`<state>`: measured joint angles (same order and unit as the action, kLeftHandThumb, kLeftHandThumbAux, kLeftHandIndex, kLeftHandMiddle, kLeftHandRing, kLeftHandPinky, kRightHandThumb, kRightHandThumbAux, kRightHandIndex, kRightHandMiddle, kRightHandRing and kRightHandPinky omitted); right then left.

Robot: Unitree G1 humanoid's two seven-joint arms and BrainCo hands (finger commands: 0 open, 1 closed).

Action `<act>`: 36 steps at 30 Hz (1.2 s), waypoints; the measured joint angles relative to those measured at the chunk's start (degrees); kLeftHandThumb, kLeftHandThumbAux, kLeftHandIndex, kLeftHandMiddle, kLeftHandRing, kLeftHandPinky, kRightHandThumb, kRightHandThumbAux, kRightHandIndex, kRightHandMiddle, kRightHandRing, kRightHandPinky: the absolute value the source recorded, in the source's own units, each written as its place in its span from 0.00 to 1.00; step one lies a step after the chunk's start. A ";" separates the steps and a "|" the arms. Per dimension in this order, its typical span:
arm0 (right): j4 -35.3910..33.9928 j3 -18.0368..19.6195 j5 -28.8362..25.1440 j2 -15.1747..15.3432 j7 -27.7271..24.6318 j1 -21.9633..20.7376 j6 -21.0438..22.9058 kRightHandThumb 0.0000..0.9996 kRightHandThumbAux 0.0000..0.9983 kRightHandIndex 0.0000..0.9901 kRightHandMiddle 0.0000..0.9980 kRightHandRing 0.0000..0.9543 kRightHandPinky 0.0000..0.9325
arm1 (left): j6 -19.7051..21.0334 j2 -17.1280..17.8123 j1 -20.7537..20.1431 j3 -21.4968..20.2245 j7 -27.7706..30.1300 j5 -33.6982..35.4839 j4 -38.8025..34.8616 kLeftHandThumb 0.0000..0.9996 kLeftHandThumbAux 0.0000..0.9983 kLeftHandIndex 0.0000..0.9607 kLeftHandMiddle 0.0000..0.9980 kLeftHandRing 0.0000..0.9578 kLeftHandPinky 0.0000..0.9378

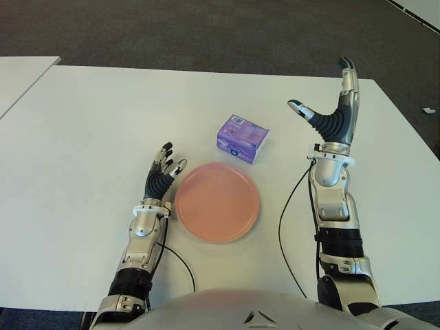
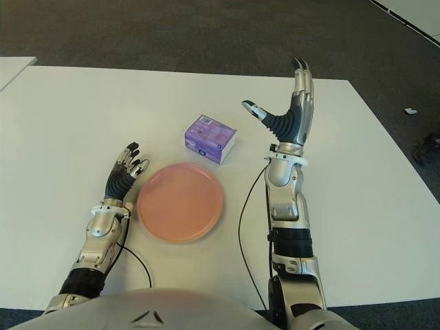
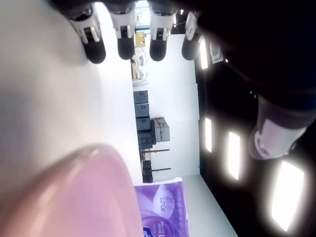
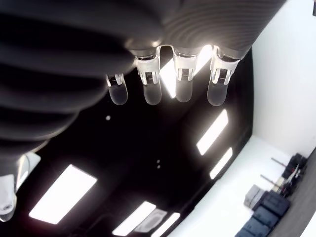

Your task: Put the tissue paper into the plate.

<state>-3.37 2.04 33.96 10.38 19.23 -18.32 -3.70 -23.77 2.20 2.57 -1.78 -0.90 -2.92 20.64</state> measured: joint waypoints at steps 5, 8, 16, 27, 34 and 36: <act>3.12 -2.31 -0.41 0.70 -3.87 -4.65 1.20 0.08 0.41 0.00 0.00 0.00 0.00 | -0.21 0.03 -0.20 0.14 -0.40 -0.15 0.07 0.00 0.54 0.00 0.00 0.00 0.00; 6.59 -3.06 -1.59 1.54 -4.74 -7.38 -0.11 0.09 0.40 0.00 0.00 0.00 0.00 | -0.16 0.02 -0.32 0.24 -0.40 -0.23 0.04 0.00 0.54 0.00 0.00 0.00 0.00; 14.49 -6.03 -2.22 2.93 -4.33 -9.86 -4.82 0.11 0.41 0.00 0.00 0.00 0.00 | 0.62 0.13 -0.28 0.21 -0.40 -0.21 -0.23 0.00 0.54 0.00 0.00 0.00 0.00; 22.52 -13.20 -1.01 3.07 -6.47 -10.56 -6.32 0.08 0.46 0.00 0.00 0.00 0.00 | 1.30 0.20 -0.17 0.27 -0.42 -0.29 -0.50 0.00 0.54 0.00 0.00 0.00 0.00; 31.73 -20.76 3.62 3.65 -7.42 -13.44 -8.75 0.05 0.49 0.00 0.00 0.00 0.00 | 1.19 0.11 -0.27 0.40 -0.84 -0.42 -0.61 0.00 0.53 0.00 0.00 0.00 0.00; 32.97 -21.72 3.89 3.65 -7.77 -13.52 -9.45 0.05 0.50 0.00 0.00 0.00 0.00 | 1.20 0.08 -0.23 0.46 -0.84 -0.41 -0.73 0.00 0.53 0.00 0.00 0.00 0.00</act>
<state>29.60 -19.68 37.85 14.03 11.46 -31.84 -13.15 -22.57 2.28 2.34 -1.31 -1.74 -3.32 19.91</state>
